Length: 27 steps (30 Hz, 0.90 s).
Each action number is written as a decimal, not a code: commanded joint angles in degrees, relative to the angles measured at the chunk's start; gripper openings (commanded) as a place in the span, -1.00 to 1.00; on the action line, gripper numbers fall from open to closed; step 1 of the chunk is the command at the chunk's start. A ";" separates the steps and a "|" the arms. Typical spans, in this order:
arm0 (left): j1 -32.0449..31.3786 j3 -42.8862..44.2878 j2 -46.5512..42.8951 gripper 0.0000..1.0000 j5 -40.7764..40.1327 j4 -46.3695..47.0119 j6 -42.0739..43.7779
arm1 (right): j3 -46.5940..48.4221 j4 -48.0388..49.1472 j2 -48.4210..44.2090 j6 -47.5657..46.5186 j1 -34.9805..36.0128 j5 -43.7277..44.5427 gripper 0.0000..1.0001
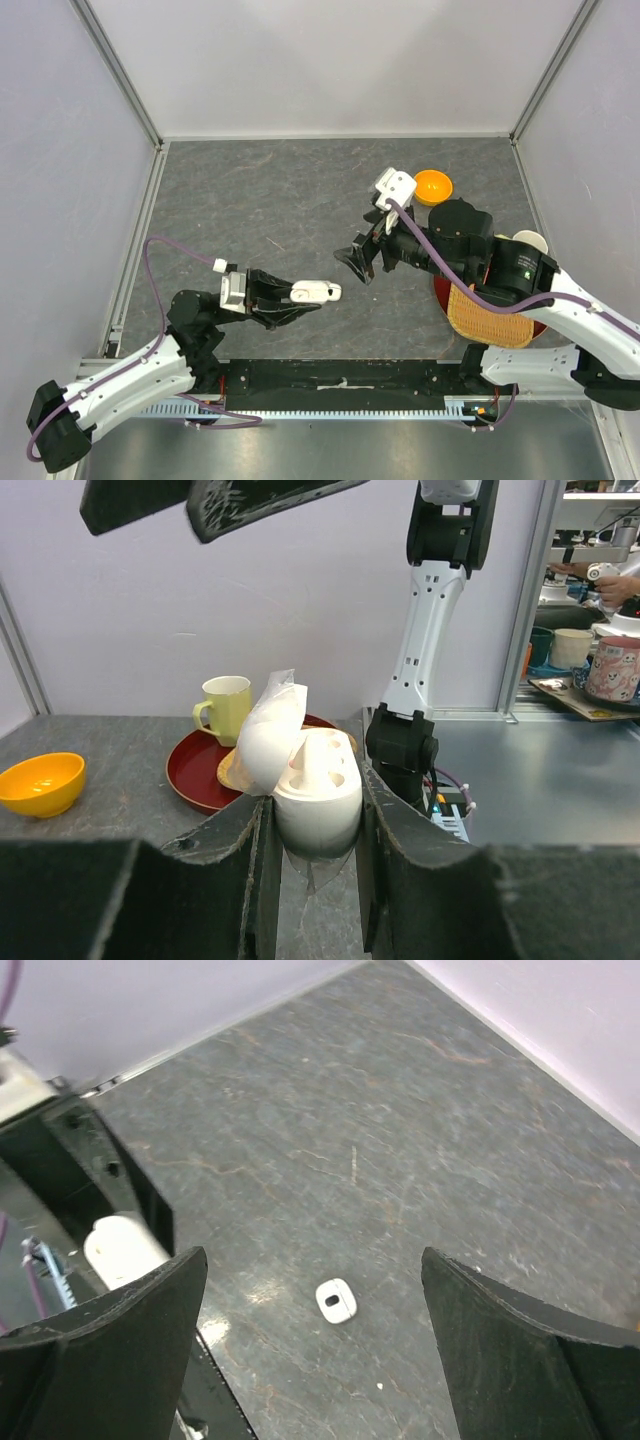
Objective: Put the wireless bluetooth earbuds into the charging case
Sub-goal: Pick up the earbud from the center of the board.
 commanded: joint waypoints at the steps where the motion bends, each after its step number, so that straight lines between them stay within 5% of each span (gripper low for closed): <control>1: -0.07 -0.15 -0.89 -0.96 -2.02 0.78 1.47 | -1.30 2.41 -1.88 3.76 -2.67 3.62 0.90; 12: -0.16 -0.41 -1.59 -0.95 -3.78 0.78 1.74 | -2.36 1.44 1.71 2.36 -3.21 -26.18 0.94; 27: -0.16 -0.85 -3.09 -0.95 -4.75 1.83 2.70 | -4.11 4.25 4.71 3.32 -3.21 -26.12 0.74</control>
